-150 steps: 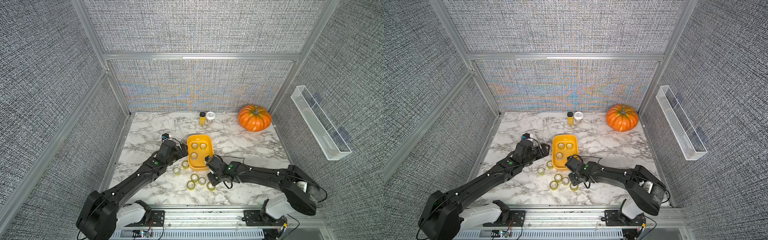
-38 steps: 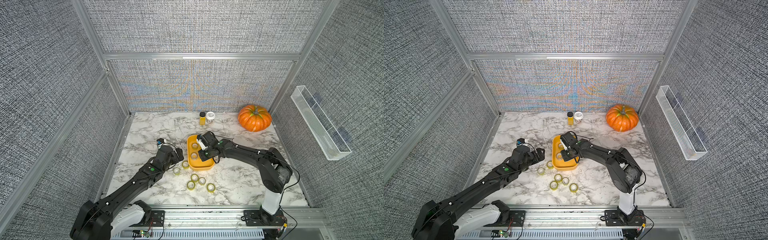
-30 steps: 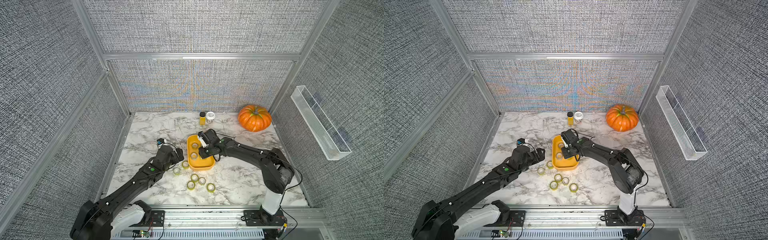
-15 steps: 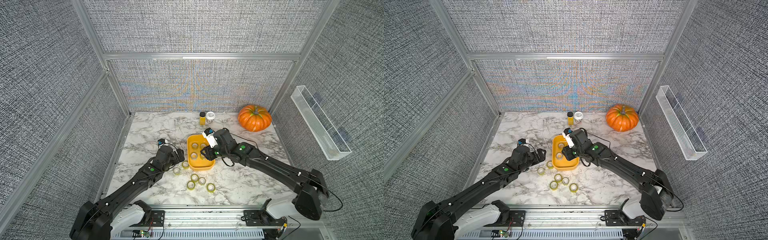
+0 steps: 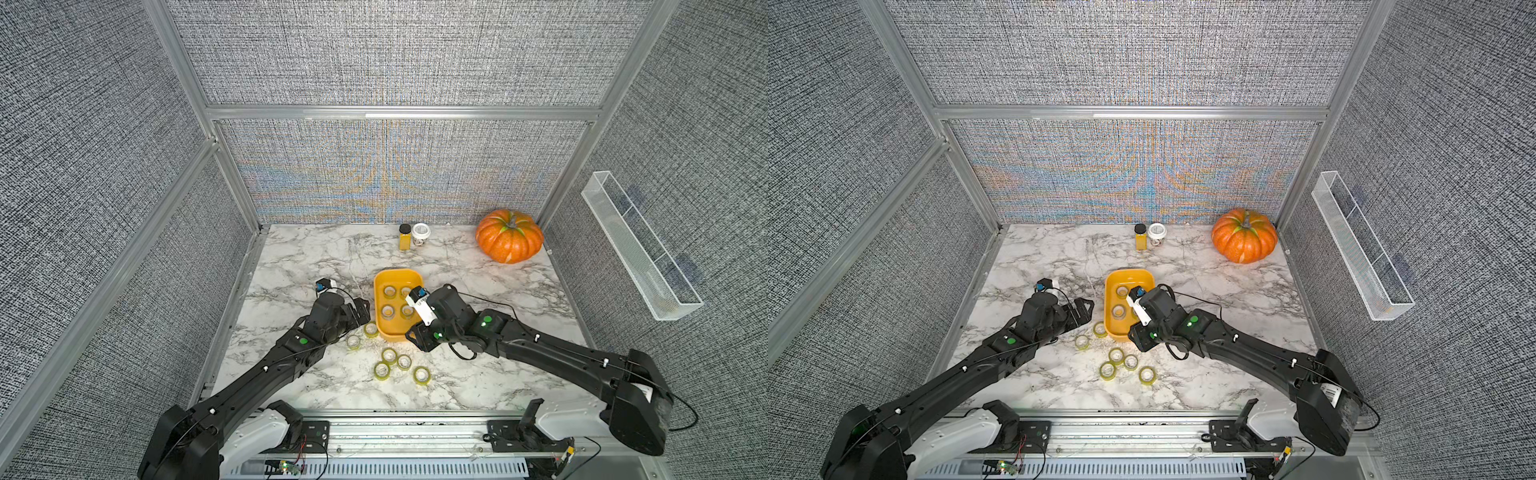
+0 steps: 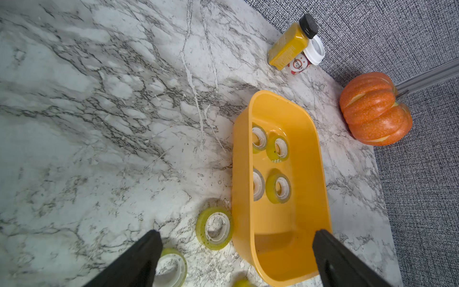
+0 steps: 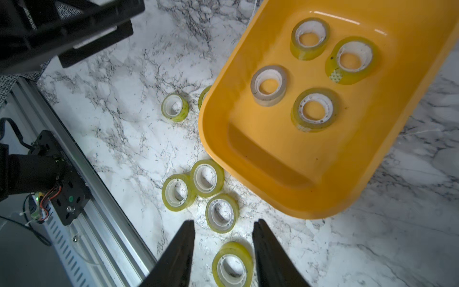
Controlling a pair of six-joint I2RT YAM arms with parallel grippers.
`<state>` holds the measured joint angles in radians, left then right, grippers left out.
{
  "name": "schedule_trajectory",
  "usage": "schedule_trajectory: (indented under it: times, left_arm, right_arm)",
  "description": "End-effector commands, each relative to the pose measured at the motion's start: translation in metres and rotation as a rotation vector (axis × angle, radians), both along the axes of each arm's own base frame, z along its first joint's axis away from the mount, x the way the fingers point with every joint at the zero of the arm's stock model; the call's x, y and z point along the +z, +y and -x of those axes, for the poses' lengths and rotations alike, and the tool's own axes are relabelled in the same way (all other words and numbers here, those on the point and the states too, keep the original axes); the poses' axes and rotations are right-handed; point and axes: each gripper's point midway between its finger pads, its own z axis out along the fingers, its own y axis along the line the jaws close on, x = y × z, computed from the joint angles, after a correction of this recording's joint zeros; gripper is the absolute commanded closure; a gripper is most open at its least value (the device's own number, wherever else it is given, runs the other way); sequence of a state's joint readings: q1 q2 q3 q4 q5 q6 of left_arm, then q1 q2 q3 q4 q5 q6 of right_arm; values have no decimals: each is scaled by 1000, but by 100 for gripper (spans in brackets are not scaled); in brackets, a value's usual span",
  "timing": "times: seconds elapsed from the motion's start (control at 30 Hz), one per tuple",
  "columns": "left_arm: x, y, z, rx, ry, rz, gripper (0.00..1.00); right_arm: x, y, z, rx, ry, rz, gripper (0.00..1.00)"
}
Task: Put the transparent tape into the storage box
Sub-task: Pick up the tape at the center of the board.
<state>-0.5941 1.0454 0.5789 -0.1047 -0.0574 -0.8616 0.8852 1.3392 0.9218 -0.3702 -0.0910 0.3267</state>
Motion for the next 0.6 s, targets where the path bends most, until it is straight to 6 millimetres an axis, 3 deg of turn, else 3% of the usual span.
schedule_trajectory:
  times: [0.0,0.27,0.57]
  left_arm:
    - [-5,-7,5,-25,29,48,0]
    - [-34,-3,29,-65,74,58,0]
    - [-48,6,56,-122,127,17,0]
  right_arm:
    - [-5,0,-1,-55,-5,-2,56]
    - [-29,2,15,-129,51,88,57]
    - [-51,-9,23,-211,80,138,58]
